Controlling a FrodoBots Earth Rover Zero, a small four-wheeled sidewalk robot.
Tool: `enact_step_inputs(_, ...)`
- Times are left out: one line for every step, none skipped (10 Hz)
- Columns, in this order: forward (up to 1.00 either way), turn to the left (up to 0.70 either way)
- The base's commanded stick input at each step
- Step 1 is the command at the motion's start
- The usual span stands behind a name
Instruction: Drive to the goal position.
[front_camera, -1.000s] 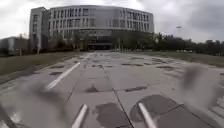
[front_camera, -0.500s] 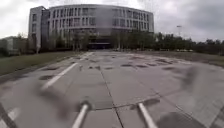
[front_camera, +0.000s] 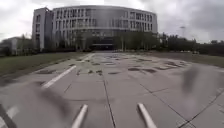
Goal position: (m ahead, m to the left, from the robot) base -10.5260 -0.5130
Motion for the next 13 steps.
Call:
enact_step_inputs(1.00,0.00)
enact_step_inputs(1.00,0.00)
enact_step_inputs(1.00,-0.18)
enact_step_inputs(1.00,-0.01)
enact_step_inputs(1.00,-0.23)
enact_step_inputs(1.00,-0.03)
enact_step_inputs(1.00,-0.19)
enact_step_inputs(1.00,-0.09)
enact_step_inputs(1.00,-0.24)
enact_step_inputs(1.00,-0.06)
enact_step_inputs(1.00,-0.14)
enact_step_inputs(1.00,-0.27)
enact_step_inputs(1.00,-0.13)
